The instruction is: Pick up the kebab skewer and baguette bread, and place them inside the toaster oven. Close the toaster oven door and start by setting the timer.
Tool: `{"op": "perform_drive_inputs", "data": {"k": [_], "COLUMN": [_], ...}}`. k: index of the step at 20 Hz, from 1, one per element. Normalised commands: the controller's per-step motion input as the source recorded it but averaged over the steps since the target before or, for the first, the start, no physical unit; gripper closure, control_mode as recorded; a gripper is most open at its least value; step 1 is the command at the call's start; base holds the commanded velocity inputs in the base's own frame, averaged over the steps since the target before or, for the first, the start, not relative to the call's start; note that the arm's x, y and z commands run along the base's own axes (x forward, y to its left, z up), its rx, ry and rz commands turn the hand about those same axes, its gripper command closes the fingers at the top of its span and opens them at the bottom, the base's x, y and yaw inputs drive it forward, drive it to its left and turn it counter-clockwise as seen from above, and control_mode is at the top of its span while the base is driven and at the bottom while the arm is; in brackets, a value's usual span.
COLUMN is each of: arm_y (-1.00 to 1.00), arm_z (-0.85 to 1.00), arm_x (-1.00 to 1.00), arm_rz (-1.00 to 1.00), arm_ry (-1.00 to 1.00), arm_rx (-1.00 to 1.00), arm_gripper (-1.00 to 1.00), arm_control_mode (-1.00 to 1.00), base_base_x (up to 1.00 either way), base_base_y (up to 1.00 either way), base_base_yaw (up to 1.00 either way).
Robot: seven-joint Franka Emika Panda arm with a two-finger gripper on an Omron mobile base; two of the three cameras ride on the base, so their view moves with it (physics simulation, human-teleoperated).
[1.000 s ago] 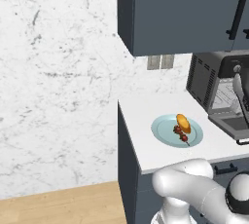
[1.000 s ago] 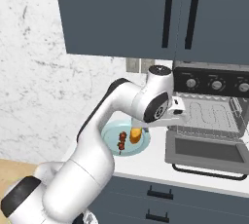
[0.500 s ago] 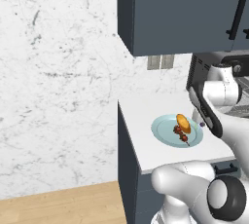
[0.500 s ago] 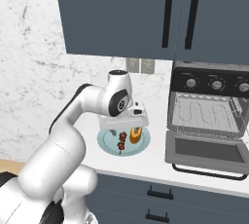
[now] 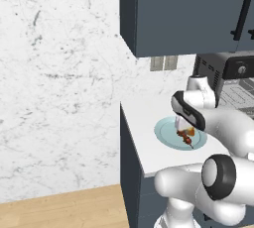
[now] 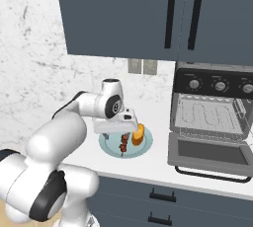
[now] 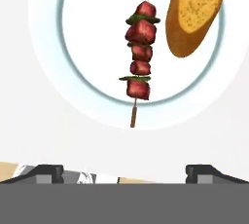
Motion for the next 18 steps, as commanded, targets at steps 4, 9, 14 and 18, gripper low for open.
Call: {"op": "perform_drive_inputs", "data": {"k": [4,9,14,18], "arm_y": [0.0,0.0,0.0,-0.06], "arm_z": [-0.42,-0.43,-0.33,-0.17], "arm_x": [0.06,0.1,0.11,0.05], "arm_rz": [-0.01,-0.01,0.0,0.0], "arm_ry": [-0.01,0.0,0.0,0.0], "arm_rx": [0.0,0.0,0.01,0.04], "arm_gripper": [-1.0,-1.0,-1.0,-1.0], "arm_control_mode": [-1.0,-1.0,-1.0,-1.0], "base_base_x": [0.0,0.0,0.0,0.0], "base_base_y": [0.0,0.0,0.0,0.0], "base_base_yaw": [0.0,0.0,0.0,0.0]}}
